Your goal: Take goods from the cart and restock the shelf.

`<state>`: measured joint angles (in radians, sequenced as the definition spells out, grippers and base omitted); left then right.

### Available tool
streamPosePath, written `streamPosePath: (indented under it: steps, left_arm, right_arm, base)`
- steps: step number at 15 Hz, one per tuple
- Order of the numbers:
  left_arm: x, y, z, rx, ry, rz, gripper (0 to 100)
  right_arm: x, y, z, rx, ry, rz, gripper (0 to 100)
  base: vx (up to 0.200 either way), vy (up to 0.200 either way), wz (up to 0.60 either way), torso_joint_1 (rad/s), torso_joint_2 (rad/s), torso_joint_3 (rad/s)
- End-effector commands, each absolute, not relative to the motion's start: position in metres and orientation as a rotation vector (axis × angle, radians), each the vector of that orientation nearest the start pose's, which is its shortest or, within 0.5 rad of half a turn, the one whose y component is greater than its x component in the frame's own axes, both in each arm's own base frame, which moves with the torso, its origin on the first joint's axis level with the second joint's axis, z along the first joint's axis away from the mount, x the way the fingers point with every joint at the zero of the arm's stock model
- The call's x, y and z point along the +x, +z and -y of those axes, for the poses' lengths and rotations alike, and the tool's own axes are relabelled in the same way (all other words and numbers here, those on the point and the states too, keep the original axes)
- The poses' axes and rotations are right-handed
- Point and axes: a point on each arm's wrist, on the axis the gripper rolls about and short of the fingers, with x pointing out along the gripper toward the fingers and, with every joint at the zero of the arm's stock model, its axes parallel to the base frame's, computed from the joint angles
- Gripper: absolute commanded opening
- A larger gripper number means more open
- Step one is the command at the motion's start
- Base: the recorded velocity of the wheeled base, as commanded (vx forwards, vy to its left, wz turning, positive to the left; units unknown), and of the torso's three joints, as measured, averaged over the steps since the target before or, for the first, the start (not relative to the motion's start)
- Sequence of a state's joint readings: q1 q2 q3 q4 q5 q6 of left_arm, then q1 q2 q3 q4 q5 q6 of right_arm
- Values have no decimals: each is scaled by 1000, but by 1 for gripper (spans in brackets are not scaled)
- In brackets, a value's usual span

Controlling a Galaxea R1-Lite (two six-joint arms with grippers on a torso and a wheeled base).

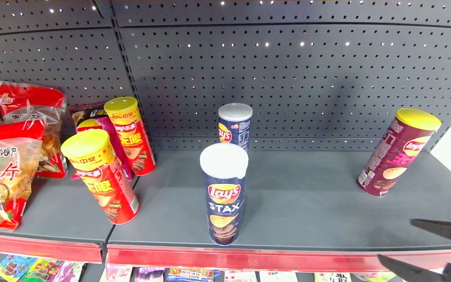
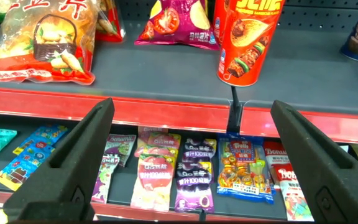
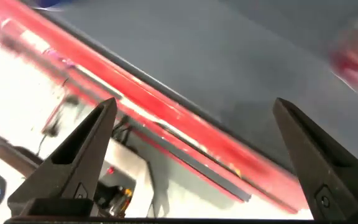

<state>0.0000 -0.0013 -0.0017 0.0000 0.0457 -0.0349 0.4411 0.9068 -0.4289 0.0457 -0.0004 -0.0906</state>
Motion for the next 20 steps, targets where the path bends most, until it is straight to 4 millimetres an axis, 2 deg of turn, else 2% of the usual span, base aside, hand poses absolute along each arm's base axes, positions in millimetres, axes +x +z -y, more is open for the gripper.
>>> streamPosePath:
  steps: [1,2,4,6,12,13,15,16,18,19,20]
  left_arm:
    - [-23,76,-1,-35,47,4,100]
    - [-23,76,-1,-35,46,2,100]
    - [-23,76,-1,-35,46,2,100]
    - [-23,76,-1,-35,46,2,100]
    - [-23,76,-1,-35,48,2,100]
    - [-23,76,-1,-35,46,2,100]
    - [-23,76,-1,-35,46,2,100]
    - [-23,76,-1,-35,48,2,100]
    - [-23,76,-1,-34,46,2,100]
    - [-23,76,-1,-29,44,2,100]
    - [-23,76,-1,-29,43,2,100]
  right_arm:
    - [2,146,-4,-147,207,-314,100]
    - [-4,142,-4,-142,156,-291,100]
    - [-19,120,-9,-125,-55,-226,100]
    - [-27,95,-12,-116,-75,-169,100]
    - [-14,118,-7,-45,7,-115,100]
    - [-14,116,-6,-43,66,-104,100]
    - [-21,98,-5,-56,198,-62,100]
    - [-27,83,-4,-58,191,-13,100]
    - [-27,84,-2,-52,106,-6,100]
    - [-23,75,0,-15,-8,-8,100]
    - [-23,76,0,0,-5,5,100]
  base:
    - [0,0,0,0,0,0]
    - [0,0,0,0,0,0]
    - [0,0,0,0,0,0]
    - [0,0,0,0,0,0]
    - [0,0,0,0,0,0]
    - [0,0,0,0,0,0]
    - [0,0,0,0,0,0]
    - [0,0,0,0,0,0]
    - [0,0,0,0,0,0]
    - [0,0,0,0,0,0]
    - [0,0,0,0,0,0]
